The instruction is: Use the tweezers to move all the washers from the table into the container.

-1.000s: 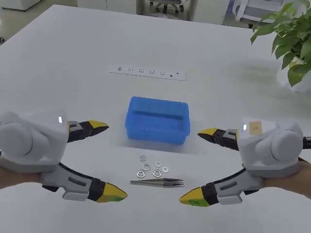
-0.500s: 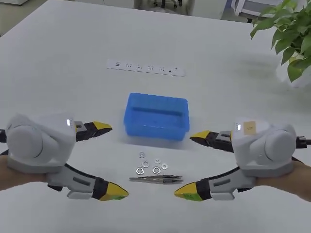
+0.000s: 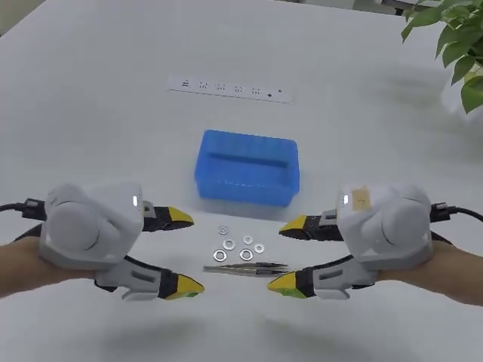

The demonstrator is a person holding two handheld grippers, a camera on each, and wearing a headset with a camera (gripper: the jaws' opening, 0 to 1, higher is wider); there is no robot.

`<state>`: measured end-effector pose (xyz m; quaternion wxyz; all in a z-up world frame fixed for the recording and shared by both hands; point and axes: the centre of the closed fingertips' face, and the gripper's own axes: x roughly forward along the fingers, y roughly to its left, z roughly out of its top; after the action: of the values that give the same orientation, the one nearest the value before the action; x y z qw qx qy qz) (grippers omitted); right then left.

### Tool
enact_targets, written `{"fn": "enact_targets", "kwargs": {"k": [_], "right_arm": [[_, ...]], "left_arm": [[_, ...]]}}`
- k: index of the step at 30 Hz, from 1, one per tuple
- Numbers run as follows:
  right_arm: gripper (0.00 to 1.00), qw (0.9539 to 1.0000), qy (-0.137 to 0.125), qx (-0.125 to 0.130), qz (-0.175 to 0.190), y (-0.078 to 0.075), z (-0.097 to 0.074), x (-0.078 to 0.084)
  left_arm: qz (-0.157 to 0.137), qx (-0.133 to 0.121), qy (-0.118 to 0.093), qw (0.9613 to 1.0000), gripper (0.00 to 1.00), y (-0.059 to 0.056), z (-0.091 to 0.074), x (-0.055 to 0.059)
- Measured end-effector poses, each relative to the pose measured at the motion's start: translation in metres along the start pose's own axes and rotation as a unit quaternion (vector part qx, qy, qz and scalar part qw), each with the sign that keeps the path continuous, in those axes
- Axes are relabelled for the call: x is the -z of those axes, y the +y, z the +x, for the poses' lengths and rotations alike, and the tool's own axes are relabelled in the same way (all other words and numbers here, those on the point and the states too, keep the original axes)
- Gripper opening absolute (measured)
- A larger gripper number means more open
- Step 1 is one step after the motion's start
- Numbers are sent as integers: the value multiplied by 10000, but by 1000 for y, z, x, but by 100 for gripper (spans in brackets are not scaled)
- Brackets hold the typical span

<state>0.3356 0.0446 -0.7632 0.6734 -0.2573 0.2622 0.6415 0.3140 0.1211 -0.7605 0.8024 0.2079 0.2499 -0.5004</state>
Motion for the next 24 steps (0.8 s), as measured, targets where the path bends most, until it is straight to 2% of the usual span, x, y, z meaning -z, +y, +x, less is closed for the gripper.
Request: {"fn": "enact_targets", "kwargs": {"k": [5,8,12,17,19,21,22,24], "right_arm": [[38,9998,91,-97,122,-2,9,6],[34,9996,113,-168,209,1,17,5],[33,9993,223,-308,26,8,28,4],[30,9984,361,-433,-89,12,35,8],[29,9978,449,-459,-188,14,37,12],[28,9953,602,-481,-589,14,36,18],[28,9938,728,-509,-667,16,37,23],[28,9936,745,-551,-643,20,37,26]], "left_arm": [[-3,100,199,9998,54,1,10,11],[-66,158,230,9996,47,3,18,12],[35,303,389,9988,45,0,24,17],[226,506,585,9968,41,-10,25,24],[243,533,635,9963,40,-11,27,26],[318,504,699,9958,38,-10,29,29],[340,496,716,9956,37,-9,30,30],[386,467,684,9958,34,-8,31,27]]}}
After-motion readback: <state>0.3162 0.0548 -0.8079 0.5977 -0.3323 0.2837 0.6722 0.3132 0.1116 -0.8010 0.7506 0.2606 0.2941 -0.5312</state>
